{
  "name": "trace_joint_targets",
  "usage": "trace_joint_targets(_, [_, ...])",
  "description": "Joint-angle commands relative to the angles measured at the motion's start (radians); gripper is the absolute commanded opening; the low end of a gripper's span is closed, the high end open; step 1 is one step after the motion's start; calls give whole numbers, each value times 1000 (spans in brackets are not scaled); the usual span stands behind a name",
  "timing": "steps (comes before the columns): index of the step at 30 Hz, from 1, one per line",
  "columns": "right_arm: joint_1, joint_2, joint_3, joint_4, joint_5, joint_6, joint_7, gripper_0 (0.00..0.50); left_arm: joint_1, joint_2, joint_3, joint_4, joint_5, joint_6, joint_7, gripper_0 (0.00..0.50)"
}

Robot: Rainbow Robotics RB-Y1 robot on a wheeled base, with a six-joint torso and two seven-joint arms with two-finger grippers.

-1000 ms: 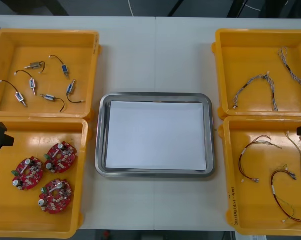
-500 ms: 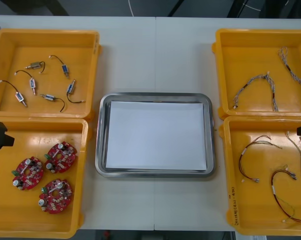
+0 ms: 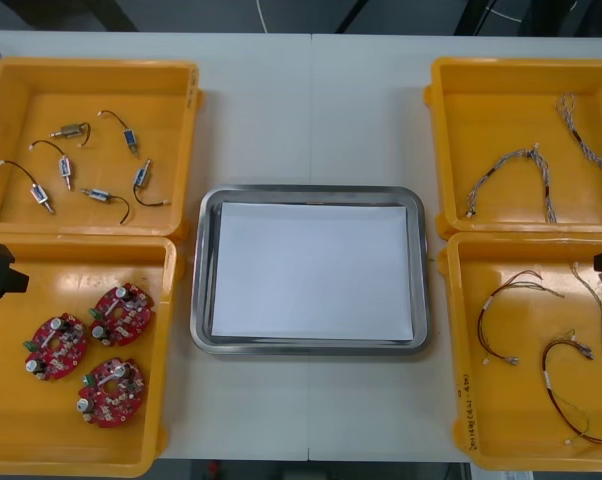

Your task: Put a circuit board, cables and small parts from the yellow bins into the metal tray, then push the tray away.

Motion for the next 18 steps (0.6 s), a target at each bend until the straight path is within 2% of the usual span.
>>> trace_joint_targets(1, [-8, -31, 6, -9, 1, 2, -21, 500, -1, 38, -10, -17, -6, 3, -53, 500])
trace_joint_targets(8, [-8, -31, 6, -9, 1, 2, -21, 500, -1, 38, -10, -17, -6, 3, -53, 500])
trace_joint_targets(10, [-8, -31, 6, -9, 1, 2, -21, 500, 24, 24, -32, -1, -5, 6, -55, 500])
trace_joint_targets(18, [-5, -43, -12, -10, 6, 2, -17, 500, 16, 58, -33, -1, 13, 8, -82, 500])
